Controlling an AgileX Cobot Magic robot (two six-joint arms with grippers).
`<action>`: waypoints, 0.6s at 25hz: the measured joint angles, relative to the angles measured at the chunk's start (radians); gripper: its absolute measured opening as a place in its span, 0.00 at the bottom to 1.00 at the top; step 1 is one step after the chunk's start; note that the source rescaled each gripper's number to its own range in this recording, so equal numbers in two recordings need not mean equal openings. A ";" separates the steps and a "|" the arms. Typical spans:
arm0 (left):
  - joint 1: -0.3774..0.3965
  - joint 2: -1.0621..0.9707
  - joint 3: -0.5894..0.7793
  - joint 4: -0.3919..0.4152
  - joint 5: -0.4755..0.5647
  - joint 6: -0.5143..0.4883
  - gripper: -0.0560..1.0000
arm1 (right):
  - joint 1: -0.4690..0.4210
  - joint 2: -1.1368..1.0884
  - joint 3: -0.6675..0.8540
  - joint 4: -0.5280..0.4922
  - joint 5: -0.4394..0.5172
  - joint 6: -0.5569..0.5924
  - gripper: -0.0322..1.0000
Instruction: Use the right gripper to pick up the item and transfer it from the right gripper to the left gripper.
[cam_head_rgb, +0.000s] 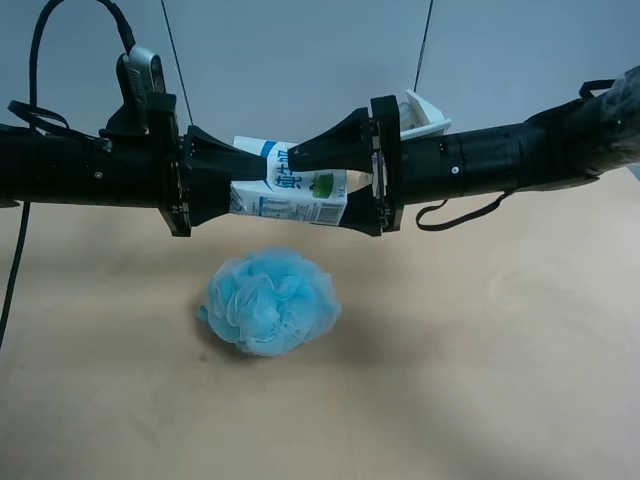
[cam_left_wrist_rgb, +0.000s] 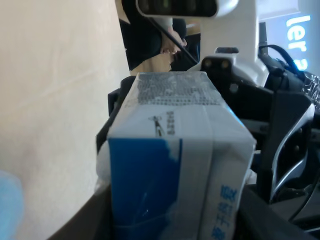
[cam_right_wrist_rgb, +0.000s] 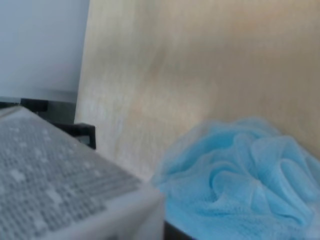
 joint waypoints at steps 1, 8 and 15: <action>0.000 -0.007 0.000 0.000 0.000 0.000 0.07 | 0.000 -0.004 0.000 -0.010 0.000 -0.003 0.68; 0.000 -0.056 0.000 0.000 0.000 -0.004 0.07 | -0.006 -0.093 0.000 -0.198 -0.079 0.003 0.71; 0.000 -0.073 -0.048 0.025 -0.001 -0.024 0.07 | -0.014 -0.244 0.000 -0.511 -0.209 0.145 0.71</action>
